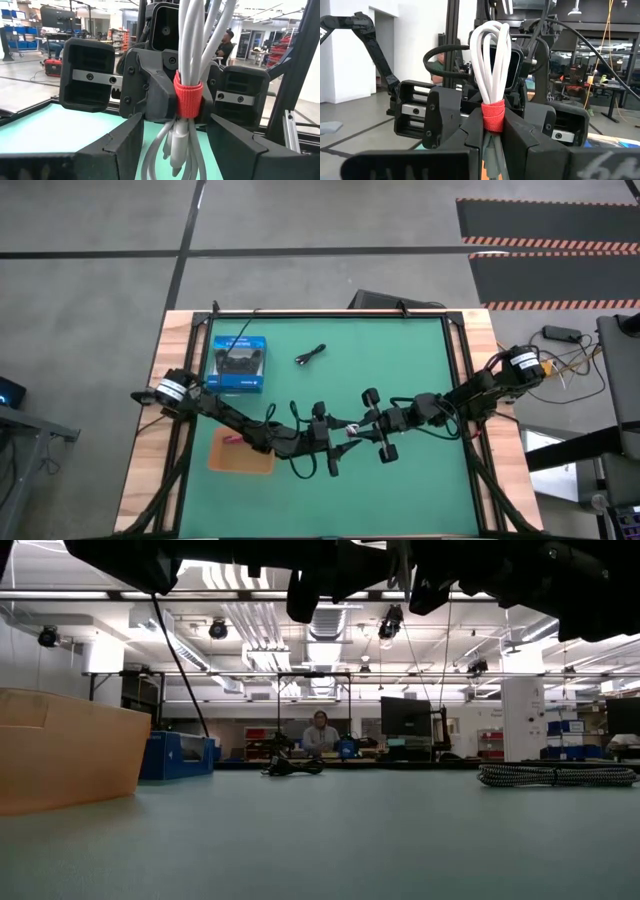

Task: Pick and place USB-C Cables
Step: Put the white charger cable into the orange bin

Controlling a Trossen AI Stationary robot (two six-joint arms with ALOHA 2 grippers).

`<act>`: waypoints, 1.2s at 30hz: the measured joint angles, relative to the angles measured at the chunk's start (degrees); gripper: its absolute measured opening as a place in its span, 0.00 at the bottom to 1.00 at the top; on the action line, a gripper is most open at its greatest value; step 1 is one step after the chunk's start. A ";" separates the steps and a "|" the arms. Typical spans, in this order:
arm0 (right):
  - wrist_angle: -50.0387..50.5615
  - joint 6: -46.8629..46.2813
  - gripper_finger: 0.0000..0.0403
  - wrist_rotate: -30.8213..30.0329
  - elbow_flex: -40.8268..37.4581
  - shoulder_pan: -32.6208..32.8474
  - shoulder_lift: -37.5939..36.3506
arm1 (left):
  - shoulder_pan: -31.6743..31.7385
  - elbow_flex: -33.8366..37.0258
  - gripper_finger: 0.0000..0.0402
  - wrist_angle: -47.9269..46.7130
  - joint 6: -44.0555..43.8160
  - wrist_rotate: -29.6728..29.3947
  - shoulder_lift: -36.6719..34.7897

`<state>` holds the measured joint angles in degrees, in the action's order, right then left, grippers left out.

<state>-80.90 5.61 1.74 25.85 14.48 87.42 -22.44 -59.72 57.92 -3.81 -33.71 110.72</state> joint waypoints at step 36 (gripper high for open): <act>0.04 -2.09 0.27 -0.65 0.00 -0.22 0.00 | -0.13 0.21 0.25 -1.58 0.11 -0.67 -0.04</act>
<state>-80.86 3.52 1.09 25.85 14.26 87.42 -22.57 -59.52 56.34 -3.70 -34.38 110.67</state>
